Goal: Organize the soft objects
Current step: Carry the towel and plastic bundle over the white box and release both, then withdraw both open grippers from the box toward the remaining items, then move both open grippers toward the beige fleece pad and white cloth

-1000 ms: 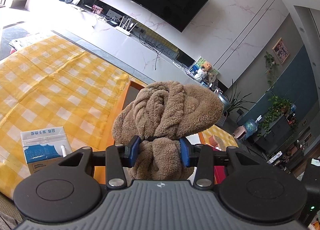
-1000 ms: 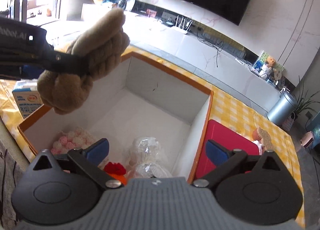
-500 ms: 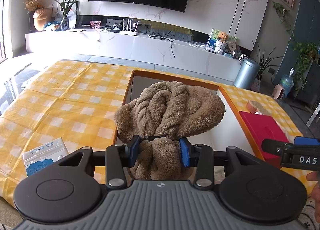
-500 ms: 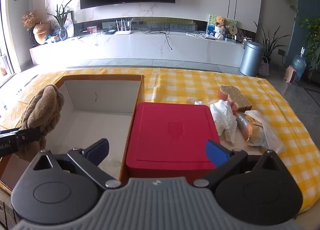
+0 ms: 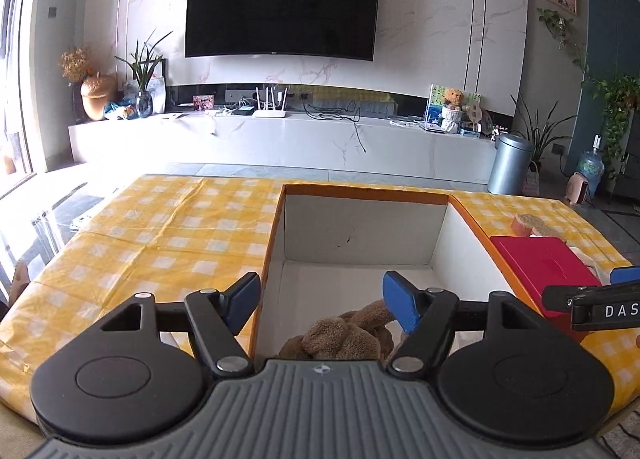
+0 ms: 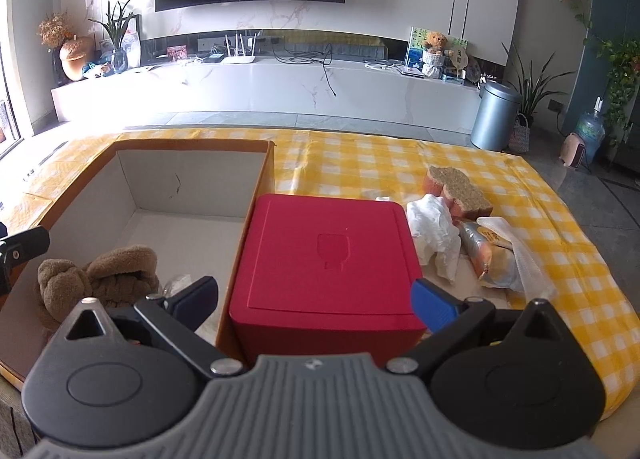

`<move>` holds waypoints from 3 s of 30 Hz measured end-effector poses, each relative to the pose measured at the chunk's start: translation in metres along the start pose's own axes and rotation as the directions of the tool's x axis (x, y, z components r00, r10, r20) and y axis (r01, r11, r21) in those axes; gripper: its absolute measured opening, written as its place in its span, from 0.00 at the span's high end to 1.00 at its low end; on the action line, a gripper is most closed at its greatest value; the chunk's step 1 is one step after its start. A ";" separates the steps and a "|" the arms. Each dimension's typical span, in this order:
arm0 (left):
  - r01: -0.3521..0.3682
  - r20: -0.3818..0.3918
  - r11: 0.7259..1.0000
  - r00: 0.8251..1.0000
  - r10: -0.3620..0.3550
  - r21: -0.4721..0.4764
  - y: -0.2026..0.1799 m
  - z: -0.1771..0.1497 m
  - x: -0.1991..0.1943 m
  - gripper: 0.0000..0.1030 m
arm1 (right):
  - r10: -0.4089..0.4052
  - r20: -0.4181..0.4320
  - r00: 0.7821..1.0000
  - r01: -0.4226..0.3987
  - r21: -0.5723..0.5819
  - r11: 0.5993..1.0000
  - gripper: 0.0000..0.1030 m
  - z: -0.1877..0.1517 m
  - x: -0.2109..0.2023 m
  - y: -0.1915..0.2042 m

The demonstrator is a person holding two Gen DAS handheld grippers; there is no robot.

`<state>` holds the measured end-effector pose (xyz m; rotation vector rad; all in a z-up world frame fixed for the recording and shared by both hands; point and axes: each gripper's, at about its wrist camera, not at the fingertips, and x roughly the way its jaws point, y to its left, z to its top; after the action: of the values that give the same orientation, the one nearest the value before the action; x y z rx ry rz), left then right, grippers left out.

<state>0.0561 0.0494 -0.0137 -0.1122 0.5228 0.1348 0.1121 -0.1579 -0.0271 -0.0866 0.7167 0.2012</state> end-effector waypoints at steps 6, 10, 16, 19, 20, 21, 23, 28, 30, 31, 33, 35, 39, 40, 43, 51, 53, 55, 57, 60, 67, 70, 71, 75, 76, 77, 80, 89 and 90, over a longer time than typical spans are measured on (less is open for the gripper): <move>0.089 -0.019 0.985 0.995 -0.093 -0.147 0.017 0.004 -0.001 0.18 | -0.007 0.004 1.000 0.007 0.006 1.000 0.02 0.000 -0.002 -0.003; 0.114 -0.005 0.975 0.993 -0.117 -0.190 0.026 0.008 -0.006 0.18 | -0.010 0.017 1.000 0.009 0.024 1.000 0.02 0.001 -0.006 -0.009; 0.108 -0.002 0.982 0.994 -0.110 -0.155 0.023 0.010 -0.012 0.24 | -0.056 0.080 0.995 0.053 0.040 0.998 0.02 0.006 -0.031 -0.043; 0.116 0.013 0.982 0.993 -0.116 -0.148 0.021 0.011 -0.015 0.24 | -0.169 0.106 0.980 0.157 0.118 0.981 0.02 0.011 -0.048 -0.082; 0.116 0.019 0.983 0.993 -0.114 -0.145 0.019 0.012 -0.016 0.24 | -0.203 0.108 0.973 0.184 0.161 0.970 0.02 0.012 -0.053 -0.099; 0.117 0.025 0.983 0.993 -0.114 -0.141 0.017 0.013 -0.018 0.24 | -0.232 0.104 0.967 0.208 0.201 0.957 0.02 0.012 -0.056 -0.114; 0.125 0.035 0.984 0.992 -0.121 -0.128 0.013 0.015 -0.021 0.24 | -0.300 0.069 0.951 0.272 0.266 0.925 0.02 0.011 -0.058 -0.142; 0.101 0.058 0.993 0.993 -0.098 -0.055 -0.003 0.022 -0.029 0.19 | -0.415 -0.067 0.908 0.410 0.351 0.842 0.02 -0.016 -0.017 -0.198; 0.091 0.067 0.995 0.994 -0.088 -0.042 -0.009 0.027 -0.031 0.19 | -0.388 -0.147 0.910 0.413 0.419 0.808 0.02 -0.032 0.006 -0.217; 0.091 0.068 0.995 0.994 -0.089 -0.038 -0.012 0.029 -0.031 0.18 | -0.372 -0.164 0.913 0.406 0.441 0.801 0.02 -0.037 0.013 -0.223; 0.100 0.068 0.995 0.993 -0.098 -0.025 -0.020 0.032 -0.030 0.17 | -0.339 -0.204 0.918 0.396 0.446 0.803 0.02 -0.042 0.026 -0.228; 0.117 0.051 0.993 0.992 -0.117 0.019 -0.034 0.034 -0.025 0.16 | -0.312 -0.206 0.928 0.372 0.443 0.815 0.02 -0.042 0.034 -0.228; 0.135 0.003 0.987 0.991 -0.136 0.092 -0.065 0.033 -0.012 0.16 | -0.266 -0.206 0.942 0.332 0.434 0.838 0.02 -0.041 0.047 -0.222; 0.145 -0.009 0.984 0.989 -0.145 0.104 -0.073 0.033 -0.010 0.16 | -0.252 -0.210 0.945 0.320 0.427 0.846 0.02 -0.041 0.049 -0.221; 0.179 -0.047 0.976 0.984 -0.174 0.125 -0.092 0.033 -0.004 0.16 | -0.227 -0.211 0.951 0.299 0.432 0.851 0.02 -0.041 0.052 -0.222; 0.231 -0.118 0.947 0.971 -0.209 0.221 -0.131 0.029 0.004 0.16 | -0.119 -0.246 0.962 0.219 0.437 0.872 0.02 -0.045 0.067 -0.221; 0.241 -0.136 0.944 0.967 -0.215 0.227 -0.136 0.026 0.005 0.16 | -0.110 -0.239 0.965 0.208 0.435 0.876 0.02 -0.044 0.069 -0.219; 0.254 -0.162 0.942 0.962 -0.221 0.220 -0.140 0.026 0.007 0.16 | -0.101 -0.227 0.969 0.192 0.428 0.883 0.02 -0.042 0.070 -0.216; 0.272 -0.203 0.938 0.952 -0.230 0.213 -0.145 0.027 0.011 0.16 | -0.084 -0.223 0.971 0.171 0.409 0.897 0.02 -0.040 0.073 -0.213; 0.297 -0.255 0.927 0.937 -0.238 0.227 -0.155 0.025 0.014 0.16 | -0.082 -0.229 0.970 0.173 0.411 0.895 0.03 -0.041 0.076 -0.215; 0.302 -0.323 0.925 0.920 -0.220 0.231 -0.176 0.028 0.031 0.16 | -0.031 -0.228 0.973 0.128 0.424 0.897 0.03 -0.039 0.092 -0.219; 0.304 -0.329 0.920 0.920 -0.215 0.249 -0.185 0.027 0.032 0.16 | -0.057 -0.252 0.966 0.157 0.396 0.905 0.03 -0.036 0.102 -0.220; 0.304 -0.327 0.918 0.920 -0.214 0.255 -0.187 0.027 0.032 0.16 | -0.037 -0.259 0.965 0.145 0.410 0.900 0.03 -0.035 0.106 -0.223; 0.305 -0.326 0.917 0.921 -0.214 0.257 -0.197 0.023 0.034 0.16 | 0.030 -0.259 0.965 0.091 0.445 0.891 0.07 -0.034 0.117 -0.226; 0.304 -0.330 0.918 0.919 -0.213 0.255 -0.199 0.022 0.035 0.16 | 0.002 -0.278 0.961 0.115 0.404 0.907 0.07 -0.033 0.120 -0.222; 0.306 -0.334 0.918 0.918 -0.214 0.253 -0.200 0.022 0.036 0.16 | -0.062 -0.310 0.949 0.172 0.341 0.924 0.07 -0.032 0.125 -0.218; 0.305 -0.338 0.916 0.917 -0.209 0.260 -0.202 0.020 0.036 0.16 | -0.156 -0.358 0.921 0.260 0.263 0.929 0.08 -0.033 0.133 -0.216; 0.298 -0.312 0.890 0.931 -0.191 0.345 -0.203 0.020 0.034 0.16 | -0.022 -0.221 0.975 0.054 0.139 0.989 0.06 -0.024 0.110 -0.178; 0.301 -0.310 0.887 0.931 -0.193 0.350 -0.202 0.020 0.033 0.16 | -0.009 -0.237 0.971 0.035 0.106 0.994 0.06 -0.025 0.116 -0.172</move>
<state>0.1262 -0.1434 0.0015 0.1995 0.7920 -0.2442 0.2178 -0.3120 -0.1205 -0.0134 0.9628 0.1303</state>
